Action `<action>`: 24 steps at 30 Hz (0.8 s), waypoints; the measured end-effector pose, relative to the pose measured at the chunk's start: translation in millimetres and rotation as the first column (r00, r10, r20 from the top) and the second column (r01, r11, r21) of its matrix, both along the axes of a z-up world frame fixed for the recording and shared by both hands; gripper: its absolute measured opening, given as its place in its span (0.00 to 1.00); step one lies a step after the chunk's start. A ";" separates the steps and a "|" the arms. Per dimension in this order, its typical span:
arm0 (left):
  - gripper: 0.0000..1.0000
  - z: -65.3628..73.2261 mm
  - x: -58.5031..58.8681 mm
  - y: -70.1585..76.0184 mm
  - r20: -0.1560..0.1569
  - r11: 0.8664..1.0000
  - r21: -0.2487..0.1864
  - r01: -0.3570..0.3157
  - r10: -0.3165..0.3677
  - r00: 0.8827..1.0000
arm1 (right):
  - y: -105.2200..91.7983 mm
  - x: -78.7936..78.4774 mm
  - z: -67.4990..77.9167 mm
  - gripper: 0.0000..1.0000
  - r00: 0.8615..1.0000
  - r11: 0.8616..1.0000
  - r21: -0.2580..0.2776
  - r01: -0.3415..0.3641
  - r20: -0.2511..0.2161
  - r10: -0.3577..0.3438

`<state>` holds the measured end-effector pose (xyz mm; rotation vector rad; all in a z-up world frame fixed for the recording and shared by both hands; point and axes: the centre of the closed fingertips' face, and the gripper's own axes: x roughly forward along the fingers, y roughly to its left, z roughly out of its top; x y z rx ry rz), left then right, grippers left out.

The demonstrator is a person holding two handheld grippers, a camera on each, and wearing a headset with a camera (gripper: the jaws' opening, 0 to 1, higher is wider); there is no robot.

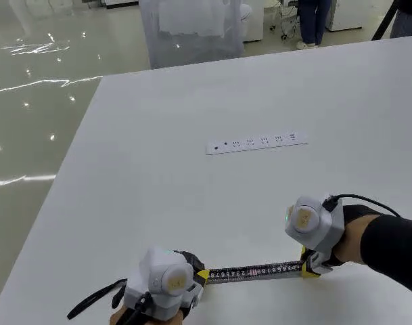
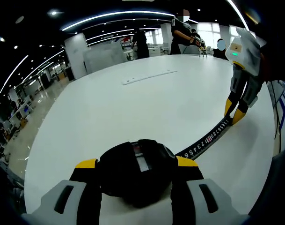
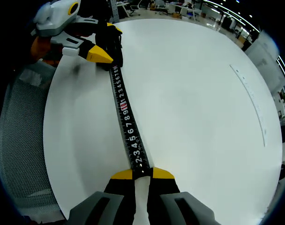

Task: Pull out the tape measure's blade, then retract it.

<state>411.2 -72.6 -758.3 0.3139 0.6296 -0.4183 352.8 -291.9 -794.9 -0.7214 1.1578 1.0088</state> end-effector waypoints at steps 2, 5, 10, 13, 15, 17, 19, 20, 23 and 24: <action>0.55 0.3 -0.1 -0.3 -0.005 1.000 -0.006 -0.008 0.008 1.000 | 0.2 0.4 -0.4 0.03 1.000 1.000 -0.002 -0.003 0.000 0.003; 0.55 0.2 -0.4 -0.7 -0.004 1.000 0.002 -0.003 0.003 1.000 | 1.4 1.1 -0.4 0.03 1.000 1.000 0.002 -0.001 0.003 0.001; 0.55 -0.1 -1.0 -1.1 -0.002 1.000 0.012 0.005 -0.005 1.000 | 3.5 1.4 -0.5 0.03 1.000 1.000 0.010 -0.005 0.007 0.005; 0.55 -0.2 -0.9 -1.4 -0.004 1.000 0.013 0.009 -0.008 1.000 | 5.1 2.9 -1.3 0.03 1.000 1.000 0.004 -0.016 0.001 0.016; 0.55 -0.3 -1.1 -1.5 -0.004 1.000 0.013 0.008 -0.008 1.000 | 5.8 2.8 -1.4 0.03 1.000 1.000 0.001 -0.024 0.000 0.024; 0.55 -0.4 -1.2 -1.3 -0.008 1.000 0.014 0.008 -0.008 1.000 | 6.8 2.9 -1.2 0.03 1.000 1.000 0.006 -0.028 0.001 0.028; 0.55 -0.3 -1.6 -1.7 -0.010 1.000 0.014 0.008 -0.008 1.000 | 8.4 3.2 -1.6 0.03 1.000 1.000 0.009 -0.030 0.004 0.030; 0.55 -0.4 -1.7 -1.8 -0.011 1.000 0.015 0.009 -0.009 1.000 | 8.9 3.8 -2.0 0.03 1.000 1.000 0.007 -0.026 0.002 0.026; 0.55 -0.4 -1.9 -2.1 -0.008 1.000 0.015 0.011 -0.010 1.000 | 10.5 3.8 -1.7 0.02 1.000 1.000 0.008 -0.024 0.000 0.024; 0.55 -0.4 -1.9 -2.1 -0.008 1.000 0.014 0.010 -0.009 1.000 | 11.1 4.1 -1.7 0.02 1.000 1.000 0.011 -0.022 0.001 0.022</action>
